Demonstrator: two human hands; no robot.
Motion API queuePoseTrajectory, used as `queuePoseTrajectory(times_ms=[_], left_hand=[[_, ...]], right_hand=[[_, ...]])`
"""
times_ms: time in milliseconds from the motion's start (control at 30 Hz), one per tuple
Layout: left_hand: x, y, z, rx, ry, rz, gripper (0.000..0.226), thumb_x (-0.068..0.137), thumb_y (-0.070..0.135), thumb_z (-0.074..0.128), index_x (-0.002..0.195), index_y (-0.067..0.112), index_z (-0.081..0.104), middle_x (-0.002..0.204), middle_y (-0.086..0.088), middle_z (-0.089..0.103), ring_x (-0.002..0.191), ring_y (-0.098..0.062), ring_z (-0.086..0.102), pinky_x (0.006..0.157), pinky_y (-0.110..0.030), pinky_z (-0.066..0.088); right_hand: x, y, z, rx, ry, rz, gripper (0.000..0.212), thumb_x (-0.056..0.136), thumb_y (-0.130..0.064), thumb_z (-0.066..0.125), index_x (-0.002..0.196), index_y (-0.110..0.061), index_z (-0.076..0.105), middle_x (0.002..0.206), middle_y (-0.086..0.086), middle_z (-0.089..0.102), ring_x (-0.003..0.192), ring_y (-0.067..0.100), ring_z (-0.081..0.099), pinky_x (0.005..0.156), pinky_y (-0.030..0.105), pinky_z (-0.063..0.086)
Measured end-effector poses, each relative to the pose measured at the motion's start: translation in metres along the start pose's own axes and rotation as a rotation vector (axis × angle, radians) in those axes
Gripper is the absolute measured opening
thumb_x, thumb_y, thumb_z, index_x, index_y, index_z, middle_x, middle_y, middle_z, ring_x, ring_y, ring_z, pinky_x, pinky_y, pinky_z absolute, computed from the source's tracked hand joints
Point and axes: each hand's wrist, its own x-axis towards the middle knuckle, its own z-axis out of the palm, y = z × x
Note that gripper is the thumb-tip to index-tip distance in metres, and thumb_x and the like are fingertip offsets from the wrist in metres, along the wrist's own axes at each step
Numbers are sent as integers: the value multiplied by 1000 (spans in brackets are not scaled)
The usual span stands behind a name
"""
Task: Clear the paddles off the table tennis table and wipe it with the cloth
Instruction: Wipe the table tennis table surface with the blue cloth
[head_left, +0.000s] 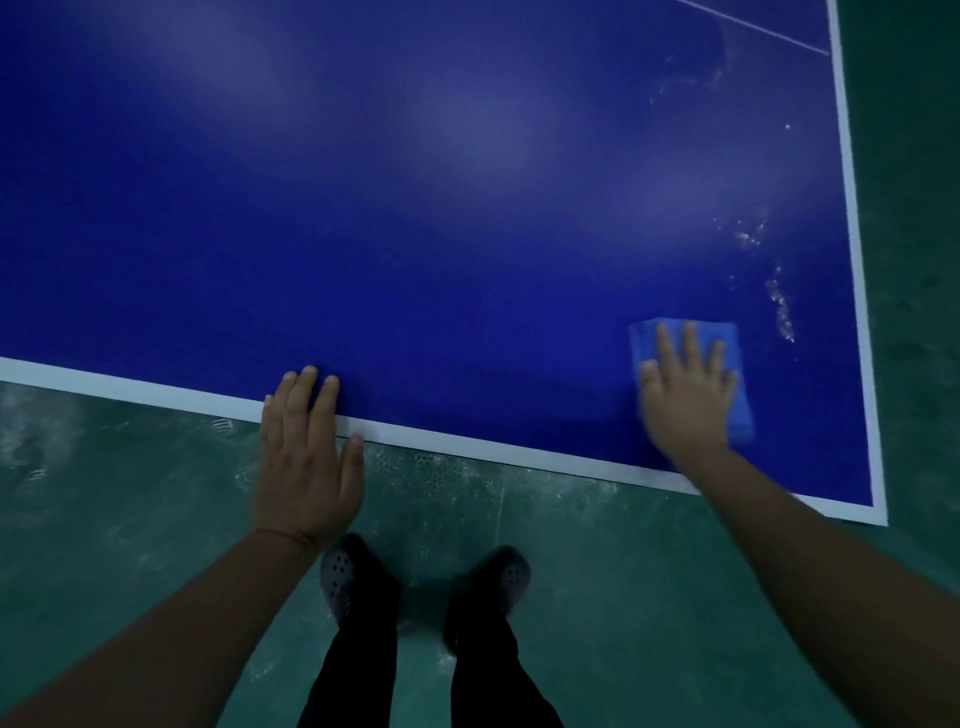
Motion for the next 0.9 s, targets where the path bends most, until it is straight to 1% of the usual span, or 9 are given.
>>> queuePoseTrajectory(times_ms=[100, 200, 300, 367, 500, 567, 633, 767, 900], left_hand=[[3, 32, 12, -22, -2, 114, 58, 95, 28, 41, 141, -7, 46, 150, -27, 39, 143, -45, 30, 121, -58, 15], [17, 84, 37, -56, -34, 201, 56, 94, 26, 42, 140, -4, 48, 150, -25, 41, 143, -41, 32, 122, -55, 13], [31, 136, 66, -56, -68, 239, 56, 94, 27, 41, 142, -2, 47, 151, -22, 41, 144, -38, 31, 123, -53, 11], [36, 156, 81, -19, -107, 271, 57, 95, 30, 40, 144, 0, 45, 153, -21, 39, 146, -36, 28, 124, -52, 9], [38, 161, 95, 185, -177, 313, 62, 97, 39, 35, 146, 1, 41, 155, -22, 36, 148, -37, 25, 123, -56, 8], [38, 160, 96, 220, -188, 312, 63, 97, 41, 34, 144, 1, 45, 154, -23, 38, 147, -39, 27, 121, -59, 11], [39, 165, 94, 239, -209, 281, 64, 96, 43, 34, 142, 1, 49, 152, -23, 40, 146, -40, 29, 121, -61, 12], [38, 171, 92, 242, -187, 218, 63, 94, 40, 35, 139, 0, 53, 151, -23, 41, 145, -40, 30, 120, -63, 12], [34, 198, 103, 117, -35, 248, 54, 94, 33, 41, 136, 2, 54, 149, -22, 42, 143, -40, 33, 121, -60, 13]], right_hand=[[6, -18, -2, 143, 26, 288, 56, 107, -44, 28, 160, -33, 15, 169, 1, 7, 154, 38, 2, 120, 62, 6], [-22, -78, 15, 34, 74, -155, 55, 104, -44, 31, 157, -31, 30, 166, 4, 20, 152, 42, 15, 119, 62, 12], [-24, -67, 23, -10, 26, -560, 55, 103, -50, 27, 154, -33, 34, 164, 1, 28, 152, 38, 17, 120, 60, 11], [0, -10, 20, -50, 37, -457, 57, 102, -50, 24, 156, -33, 28, 165, 2, 25, 152, 38, 17, 119, 60, 14], [34, 142, 3, -26, 15, 104, 55, 107, -47, 21, 160, -34, 11, 169, 0, 5, 154, 35, 1, 122, 59, 8], [35, 172, -6, 78, -5, 312, 55, 107, -48, 20, 160, -37, 8, 169, -2, 1, 154, 32, -4, 122, 59, 4], [27, 154, 1, 90, 15, 328, 56, 107, -45, 24, 160, -35, 11, 169, -1, 4, 154, 35, 0, 121, 61, 5], [-14, 65, 19, 3, 64, -222, 54, 102, -44, 32, 154, -30, 36, 164, 5, 28, 150, 42, 19, 117, 65, 15], [16, 41, 17, 17, -13, -614, 54, 104, -49, 24, 156, -36, 26, 167, -2, 20, 154, 36, 7, 121, 62, 4]])
